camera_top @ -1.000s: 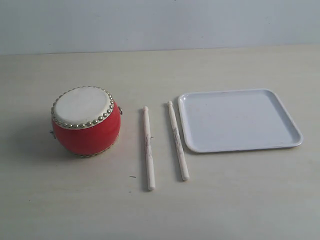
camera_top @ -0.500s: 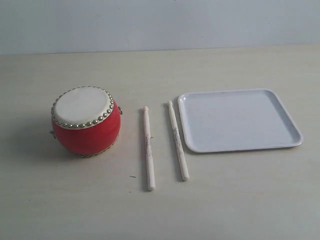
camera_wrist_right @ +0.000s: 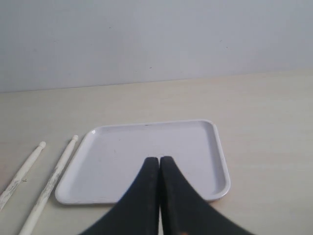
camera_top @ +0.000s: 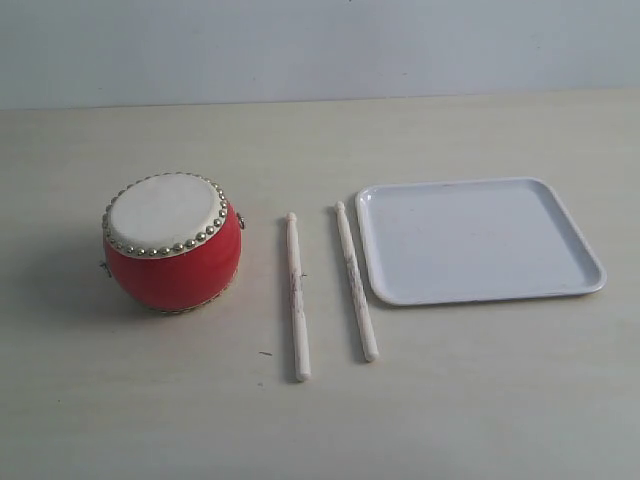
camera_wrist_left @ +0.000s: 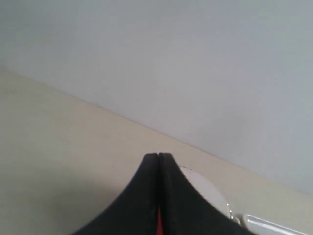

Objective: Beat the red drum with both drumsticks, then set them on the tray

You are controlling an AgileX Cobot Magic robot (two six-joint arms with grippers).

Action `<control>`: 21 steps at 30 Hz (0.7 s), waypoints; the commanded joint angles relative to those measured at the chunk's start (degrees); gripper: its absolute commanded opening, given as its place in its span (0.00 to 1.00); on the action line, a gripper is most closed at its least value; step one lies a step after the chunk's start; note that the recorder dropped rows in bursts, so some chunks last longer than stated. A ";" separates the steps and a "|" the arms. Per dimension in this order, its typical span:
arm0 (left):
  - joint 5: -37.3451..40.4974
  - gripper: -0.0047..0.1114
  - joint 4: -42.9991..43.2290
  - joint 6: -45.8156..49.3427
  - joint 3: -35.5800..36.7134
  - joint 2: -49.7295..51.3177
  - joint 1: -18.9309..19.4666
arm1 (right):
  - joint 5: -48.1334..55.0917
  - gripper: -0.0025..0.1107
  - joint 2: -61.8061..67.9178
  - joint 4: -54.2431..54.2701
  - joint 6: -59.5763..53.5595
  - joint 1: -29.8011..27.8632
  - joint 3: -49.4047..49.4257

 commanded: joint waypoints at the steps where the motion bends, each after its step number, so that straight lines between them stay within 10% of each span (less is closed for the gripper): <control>1: 1.81 0.04 -5.82 -4.10 0.12 -0.32 0.14 | -0.30 0.02 -0.35 -0.12 -0.15 -0.15 0.25; 13: 18.63 0.04 -34.64 33.71 -16.85 1.27 0.14 | -0.30 0.02 -0.35 -0.12 -0.15 -0.15 0.25; 18: 44.73 0.04 -39.00 34.69 -32.21 12.36 0.31 | -0.30 0.02 -0.35 -0.12 -0.15 -0.15 0.25; 21: 47.12 0.04 -37.78 34.69 -37.55 18.17 2.61 | -0.30 0.02 -0.35 -0.12 -0.15 -0.15 0.25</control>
